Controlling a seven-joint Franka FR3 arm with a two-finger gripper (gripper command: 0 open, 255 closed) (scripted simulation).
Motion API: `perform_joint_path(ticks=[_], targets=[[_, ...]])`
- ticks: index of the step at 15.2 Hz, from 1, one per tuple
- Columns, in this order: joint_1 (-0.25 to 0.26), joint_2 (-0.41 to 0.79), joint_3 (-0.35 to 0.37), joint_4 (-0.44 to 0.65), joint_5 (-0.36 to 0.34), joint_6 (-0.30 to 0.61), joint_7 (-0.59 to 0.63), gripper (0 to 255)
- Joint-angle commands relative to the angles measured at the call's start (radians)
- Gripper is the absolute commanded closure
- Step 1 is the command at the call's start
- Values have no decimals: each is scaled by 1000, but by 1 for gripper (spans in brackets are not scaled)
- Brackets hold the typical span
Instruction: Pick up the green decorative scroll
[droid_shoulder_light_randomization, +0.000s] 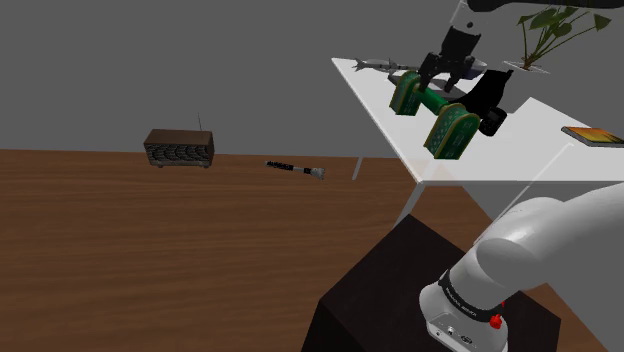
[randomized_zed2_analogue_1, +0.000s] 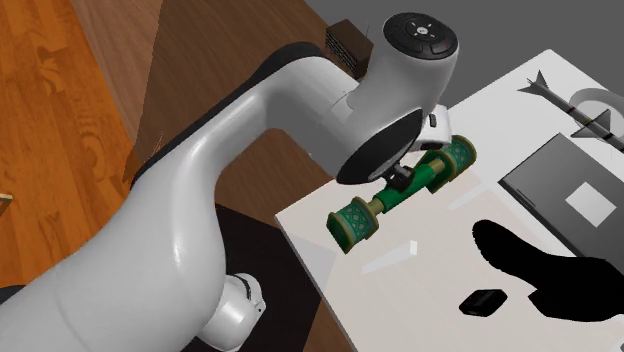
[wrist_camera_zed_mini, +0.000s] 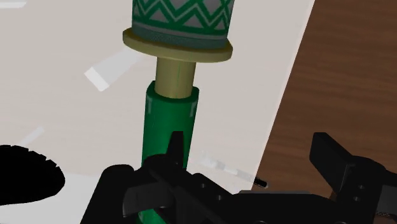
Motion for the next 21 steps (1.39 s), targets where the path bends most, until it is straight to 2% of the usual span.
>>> perform_joint_path(ticks=[1,5,12,14,15,21], targets=[[-15,54,-39,35,4,13,-10,0],[-38,139,-101,93,19,29,-28,0],[-43,136,-110,-11,11,130,-24,0],[-43,135,-110,-11,11,130,-24,0],[-43,136,-111,-11,11,131,-25,255],[-43,136,-111,-10,11,130,-25,255]])
